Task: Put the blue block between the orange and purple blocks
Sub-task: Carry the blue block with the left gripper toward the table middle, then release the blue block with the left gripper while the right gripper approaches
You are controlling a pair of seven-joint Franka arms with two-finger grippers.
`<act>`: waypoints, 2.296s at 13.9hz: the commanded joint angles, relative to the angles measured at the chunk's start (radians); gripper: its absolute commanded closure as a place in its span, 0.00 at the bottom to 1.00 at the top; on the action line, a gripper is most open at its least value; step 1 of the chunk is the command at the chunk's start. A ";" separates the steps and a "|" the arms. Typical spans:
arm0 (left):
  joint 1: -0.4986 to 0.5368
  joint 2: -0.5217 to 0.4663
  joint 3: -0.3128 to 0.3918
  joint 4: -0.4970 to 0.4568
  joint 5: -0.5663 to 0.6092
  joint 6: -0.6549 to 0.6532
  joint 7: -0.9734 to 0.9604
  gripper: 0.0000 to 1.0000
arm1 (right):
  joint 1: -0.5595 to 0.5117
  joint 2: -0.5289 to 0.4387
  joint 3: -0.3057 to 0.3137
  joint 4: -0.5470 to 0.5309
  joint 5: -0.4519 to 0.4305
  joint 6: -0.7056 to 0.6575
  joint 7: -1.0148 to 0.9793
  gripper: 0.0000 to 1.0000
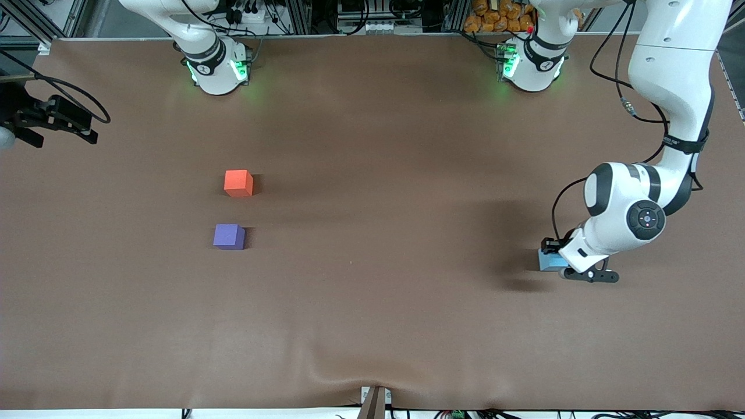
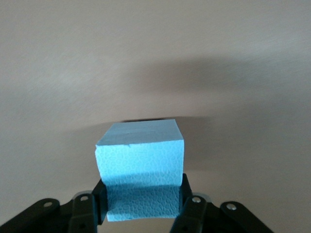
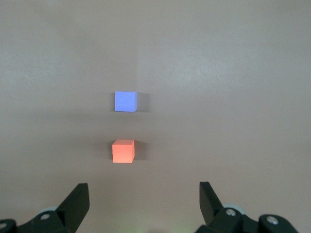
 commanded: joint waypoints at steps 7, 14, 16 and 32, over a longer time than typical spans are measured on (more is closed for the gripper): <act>-0.381 -0.054 -0.157 0.022 0.013 -0.001 -0.356 0.68 | -0.005 0.003 0.001 0.007 0.017 -0.003 -0.008 0.00; -0.735 0.112 -0.148 0.157 0.013 -0.001 -0.772 0.64 | -0.006 0.004 0.001 0.007 0.017 -0.003 -0.008 0.00; -0.775 0.159 -0.126 0.201 0.016 -0.001 -0.850 0.55 | -0.006 0.004 0.001 0.007 0.017 -0.003 -0.009 0.00; -0.257 -0.173 -0.057 0.203 0.036 -0.211 -0.280 0.00 | 0.093 0.113 0.012 -0.004 0.018 -0.021 -0.006 0.00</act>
